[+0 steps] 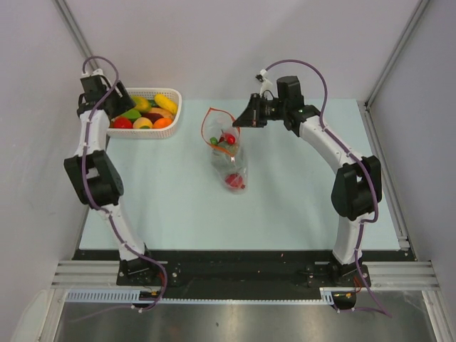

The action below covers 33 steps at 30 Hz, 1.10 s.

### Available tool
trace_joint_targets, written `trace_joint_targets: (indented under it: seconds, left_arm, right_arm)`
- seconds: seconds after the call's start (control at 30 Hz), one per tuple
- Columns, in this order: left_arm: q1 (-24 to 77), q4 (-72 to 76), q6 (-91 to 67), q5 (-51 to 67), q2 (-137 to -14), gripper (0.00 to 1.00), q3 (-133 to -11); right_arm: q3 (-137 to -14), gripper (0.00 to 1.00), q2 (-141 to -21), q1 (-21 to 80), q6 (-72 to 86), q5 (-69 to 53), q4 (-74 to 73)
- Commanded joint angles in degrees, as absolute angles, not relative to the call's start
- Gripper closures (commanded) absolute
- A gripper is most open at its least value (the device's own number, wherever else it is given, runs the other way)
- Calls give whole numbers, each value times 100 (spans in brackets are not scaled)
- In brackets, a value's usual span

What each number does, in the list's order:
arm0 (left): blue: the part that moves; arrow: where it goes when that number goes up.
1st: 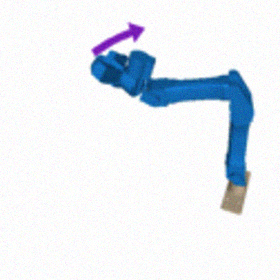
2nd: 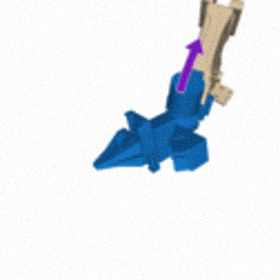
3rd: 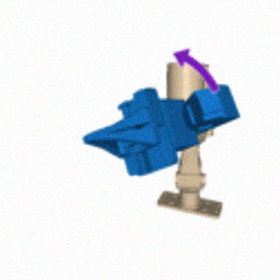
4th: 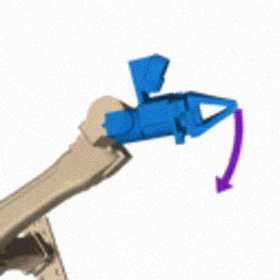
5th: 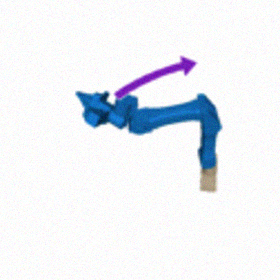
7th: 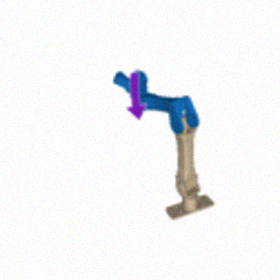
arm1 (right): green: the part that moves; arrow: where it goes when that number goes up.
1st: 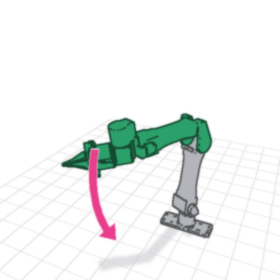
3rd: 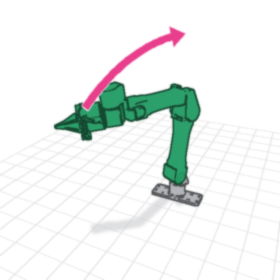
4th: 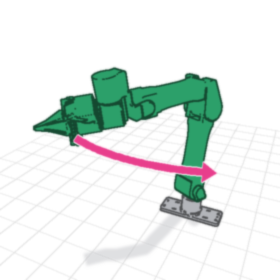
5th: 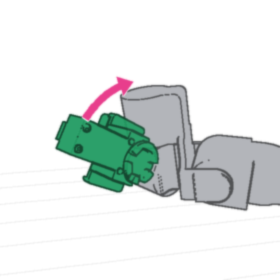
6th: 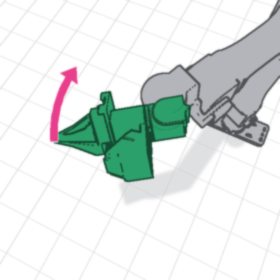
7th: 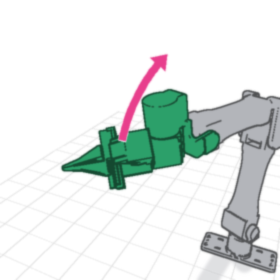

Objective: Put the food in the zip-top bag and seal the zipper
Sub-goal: Pick up the fake vegetable from the bin.

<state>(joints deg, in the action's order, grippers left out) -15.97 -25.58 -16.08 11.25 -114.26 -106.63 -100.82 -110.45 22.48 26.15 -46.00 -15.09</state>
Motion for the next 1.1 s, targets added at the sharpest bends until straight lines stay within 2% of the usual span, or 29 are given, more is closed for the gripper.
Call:
trace_joint_targets:
  seconds: [0.0,0.1,0.23,0.5,0.57,0.67,1.07]
  left_arm:
    - [-1661,-2426,-1125,598,-12268,28,-11914]
    - [-1661,-2434,-1134,457,-12830,36,-12469]
    - [-1670,-2365,-1063,536,-13245,36,-12727]
    - [-1740,-2425,-993,721,-13395,31,-12621]
    - [-1784,-2504,-801,651,-13342,24,-12612]
    - [-1854,-2619,-537,554,-13307,19,-12604]
    - [-2083,-1723,-765,694,-13543,18,-12725]
  right_arm:
    - [-10283,100,-11083,2215,2531,-4685,-1371]
    - [-10336,100,-11135,2189,2514,-4658,-1397]
    - [-10371,100,-11180,2162,2479,-4623,-1441]
    - [-10354,100,-11224,2109,2470,-4614,-1477]
    - [-10345,100,-11241,2092,2478,-4614,-1477]
    - [-10354,100,-11267,2083,2505,-4641,-1450]
    - [-10345,100,-11391,2065,2602,-4737,-1398]
